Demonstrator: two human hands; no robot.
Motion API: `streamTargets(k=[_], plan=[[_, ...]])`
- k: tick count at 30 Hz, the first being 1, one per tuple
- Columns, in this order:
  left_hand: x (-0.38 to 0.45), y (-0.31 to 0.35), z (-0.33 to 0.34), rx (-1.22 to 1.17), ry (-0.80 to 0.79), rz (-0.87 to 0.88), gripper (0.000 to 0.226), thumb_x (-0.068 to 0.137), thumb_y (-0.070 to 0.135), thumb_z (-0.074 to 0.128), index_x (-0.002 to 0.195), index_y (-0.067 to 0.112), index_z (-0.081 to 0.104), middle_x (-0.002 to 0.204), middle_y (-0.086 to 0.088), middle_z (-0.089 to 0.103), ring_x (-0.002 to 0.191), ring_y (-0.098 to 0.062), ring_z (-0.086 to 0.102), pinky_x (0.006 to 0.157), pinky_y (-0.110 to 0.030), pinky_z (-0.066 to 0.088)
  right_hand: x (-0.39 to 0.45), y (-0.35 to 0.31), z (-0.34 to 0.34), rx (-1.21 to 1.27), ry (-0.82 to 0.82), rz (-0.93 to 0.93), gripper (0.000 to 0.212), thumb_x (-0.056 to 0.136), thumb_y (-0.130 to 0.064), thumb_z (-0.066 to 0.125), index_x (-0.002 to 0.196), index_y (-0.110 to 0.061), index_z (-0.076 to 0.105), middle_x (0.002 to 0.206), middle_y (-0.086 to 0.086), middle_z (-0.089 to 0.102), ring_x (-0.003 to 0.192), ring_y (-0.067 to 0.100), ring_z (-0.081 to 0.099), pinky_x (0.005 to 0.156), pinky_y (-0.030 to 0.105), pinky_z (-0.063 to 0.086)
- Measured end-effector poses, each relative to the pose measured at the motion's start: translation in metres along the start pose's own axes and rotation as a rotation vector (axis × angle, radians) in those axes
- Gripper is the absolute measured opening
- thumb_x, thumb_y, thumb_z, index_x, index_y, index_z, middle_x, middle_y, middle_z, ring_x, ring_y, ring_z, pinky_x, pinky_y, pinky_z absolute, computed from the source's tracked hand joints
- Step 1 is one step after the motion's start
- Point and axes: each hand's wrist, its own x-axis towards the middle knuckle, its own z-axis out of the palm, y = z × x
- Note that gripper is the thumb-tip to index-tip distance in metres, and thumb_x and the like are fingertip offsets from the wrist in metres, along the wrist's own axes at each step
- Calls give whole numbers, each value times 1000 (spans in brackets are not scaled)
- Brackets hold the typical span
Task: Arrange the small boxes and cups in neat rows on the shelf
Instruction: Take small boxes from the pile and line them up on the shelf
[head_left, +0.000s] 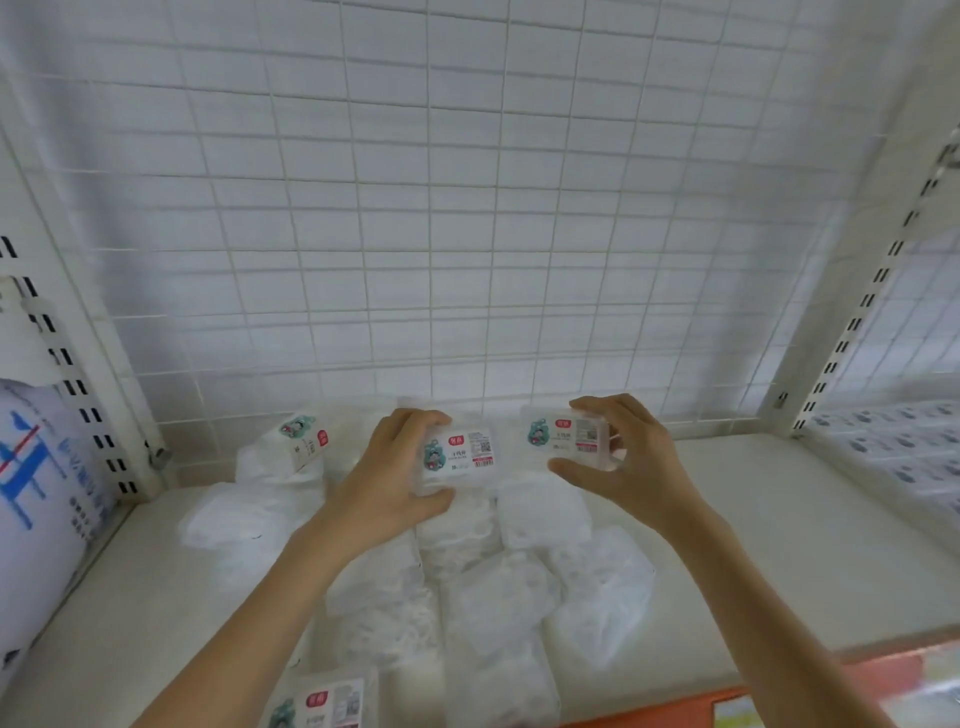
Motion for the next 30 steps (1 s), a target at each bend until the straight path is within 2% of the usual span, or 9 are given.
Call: streamTargets(k=[2,4,10,15,18,22,26,28,30], plan=[[-6,12,4,-40,-28,42,64,68,20,72,121,32,37,116,21,34,109,6,32,87,1,25,-21,-4,-11,-86,-8,-9,72,56,-67,65,111,-22,60,99,-21,51,84,2,56,67,13,47],[-13,25,10,-83,-57,71,64,64,26,65,118,36,34,117,27,30,111,14,26,86,3,23,-43,-3,-22,-134,-12,25,77,52,-73,61,110,-22,59,98,-19,53,83,1,56,69,11,45],[-32,61,48,-182,-122,166,63,64,29,63,117,43,31,119,30,27,115,13,24,88,4,20,-107,12,-51,-211,-108,219,82,48,-59,79,116,-21,51,104,-14,50,92,6,56,82,21,51],[-33,100,94,-180,-197,266,64,63,35,60,123,20,44,114,17,34,107,6,25,90,4,18,-166,18,-98,-396,25,263,70,59,-48,80,117,-25,49,107,-15,49,90,5,51,74,23,48],[-39,131,128,-223,-255,309,62,62,40,59,120,24,45,114,20,34,110,8,28,93,2,19,-209,24,-130,-464,123,217,69,59,-52,73,117,-21,54,106,-15,50,94,2,44,77,15,38],[-54,175,178,-290,-319,298,64,60,23,70,120,17,49,116,6,37,110,-5,33,90,3,22,-279,37,-167,-423,211,366,71,59,-53,71,122,-28,51,112,-17,43,103,9,44,83,21,38],[-80,228,227,-362,-409,321,62,57,44,58,117,32,44,109,9,37,102,7,32,88,4,22,-356,53,-202,-408,258,489,68,61,-51,70,122,-29,48,116,-22,37,109,11,45,87,19,45],[-95,253,249,-415,-444,317,60,59,43,60,115,33,43,111,16,36,107,15,30,85,3,28,-391,58,-216,-402,300,553,70,61,-49,70,123,-23,52,116,-19,38,109,13,46,87,11,40],[-108,272,273,-439,-465,305,61,61,40,63,119,28,46,114,14,37,112,11,32,86,-3,35,-426,61,-229,-398,339,640,77,59,-55,67,125,-18,52,117,-13,40,111,13,46,88,7,35]])
